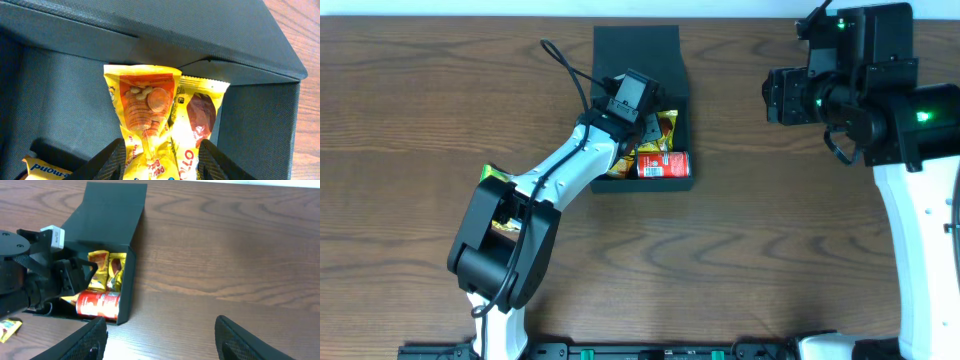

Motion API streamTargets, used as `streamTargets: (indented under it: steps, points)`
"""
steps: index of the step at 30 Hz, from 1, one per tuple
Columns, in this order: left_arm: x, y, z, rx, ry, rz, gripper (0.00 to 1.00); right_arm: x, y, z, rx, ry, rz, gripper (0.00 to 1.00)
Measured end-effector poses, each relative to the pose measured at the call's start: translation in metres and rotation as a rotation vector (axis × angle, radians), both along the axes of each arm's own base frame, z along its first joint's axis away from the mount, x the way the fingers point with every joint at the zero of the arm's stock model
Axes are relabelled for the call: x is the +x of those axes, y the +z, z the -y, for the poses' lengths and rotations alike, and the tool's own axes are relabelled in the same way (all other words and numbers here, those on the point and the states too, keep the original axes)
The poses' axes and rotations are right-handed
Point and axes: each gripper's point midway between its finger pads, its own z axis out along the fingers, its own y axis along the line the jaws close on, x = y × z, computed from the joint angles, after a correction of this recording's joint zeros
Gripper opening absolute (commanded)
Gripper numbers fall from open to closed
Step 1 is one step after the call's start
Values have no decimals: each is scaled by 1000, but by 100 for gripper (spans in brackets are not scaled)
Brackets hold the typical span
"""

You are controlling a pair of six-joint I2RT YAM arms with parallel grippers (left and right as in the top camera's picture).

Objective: Pack container
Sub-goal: 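Carry the peanut-cookie packet into the box with the left gripper, then open the left gripper and withdraw it from the box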

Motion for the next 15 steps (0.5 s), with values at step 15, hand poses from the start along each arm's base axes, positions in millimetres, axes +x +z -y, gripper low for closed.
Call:
streamTargets:
  steps: [15]
  points:
    - [-46, 99, -42, 162, -76, 12, 39, 1, 1, 0, 0, 0, 4, 74]
